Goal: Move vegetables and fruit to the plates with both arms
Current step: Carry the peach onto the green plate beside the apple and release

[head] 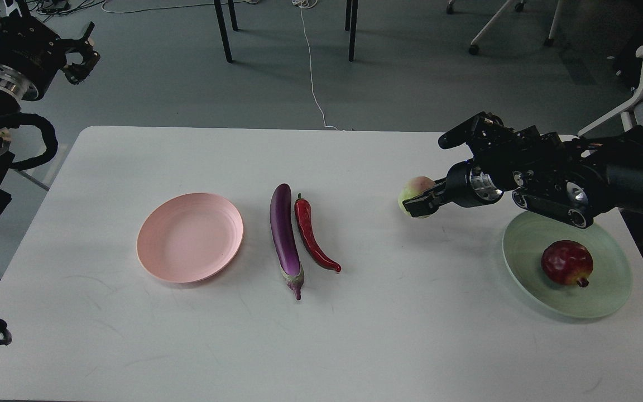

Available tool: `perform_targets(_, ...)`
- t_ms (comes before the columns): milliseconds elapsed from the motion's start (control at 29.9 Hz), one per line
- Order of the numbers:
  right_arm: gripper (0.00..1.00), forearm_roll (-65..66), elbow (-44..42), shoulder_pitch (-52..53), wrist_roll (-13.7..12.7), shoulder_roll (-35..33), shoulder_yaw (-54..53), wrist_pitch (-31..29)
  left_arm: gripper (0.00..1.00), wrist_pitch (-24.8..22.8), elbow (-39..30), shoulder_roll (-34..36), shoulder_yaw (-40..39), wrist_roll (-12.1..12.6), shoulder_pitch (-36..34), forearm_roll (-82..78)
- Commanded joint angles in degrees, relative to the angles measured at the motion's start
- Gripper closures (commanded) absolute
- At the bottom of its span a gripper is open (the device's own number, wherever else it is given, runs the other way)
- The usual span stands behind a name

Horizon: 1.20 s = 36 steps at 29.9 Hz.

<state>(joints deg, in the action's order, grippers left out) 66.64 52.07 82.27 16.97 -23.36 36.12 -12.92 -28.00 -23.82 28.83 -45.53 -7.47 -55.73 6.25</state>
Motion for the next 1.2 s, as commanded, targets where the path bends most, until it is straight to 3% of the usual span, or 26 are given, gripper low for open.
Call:
perform_targets(0, 0.38, 0.42, 6.19, 1.13, -0.10, -9.22, 0.09, 0.27, 0.01, 0.00, 0.00, 0.09, 0.00, 0.00, 0.01, -0.01)
perform_targets(267, 0.38, 3.93, 12.70, 0.78, 0.08, -25.22, 0.17, 0.27, 0.01, 0.00, 0.00, 0.44, 0.00, 0.09, 0.01, -0.88)
perform_targets(367, 0.38, 4.82, 13.41, -0.53, 0.17, -28.40, 0.17, 0.44, 0.01, 0.00, 0.00, 1.49, 0.09, 0.09, 0.01, -1.50)
perform_targets(568, 0.38, 4.82, 10.69, -5.54, 0.34, -29.28, 0.09, 4.83, 0.01, 0.00, 0.00, 1.49, 0.00, 0.09, 0.01, -1.41)
perform_targets(801, 0.37, 4.73, 10.07, -9.06, 0.52, -29.28, 0.00, 6.07, 0.01, 0.00, 0.00, 1.49, 0.00, 0.00, -0.60, -1.41)
perform_targets(968, 0.18, 4.56, 9.63, -9.94, 0.43, -29.20, -0.53, 7.12, 0.01, 0.00, 0.00, 1.14, 0.00, 0.00, -0.78, -1.41)
perform_targets(1169, 0.06, 4.47, 9.46, -10.38, 0.61, -29.28, -0.97, 7.03, 0.01, 0.00, -0.26, 0.70, 0.00, 0.09, -0.78, -1.59)
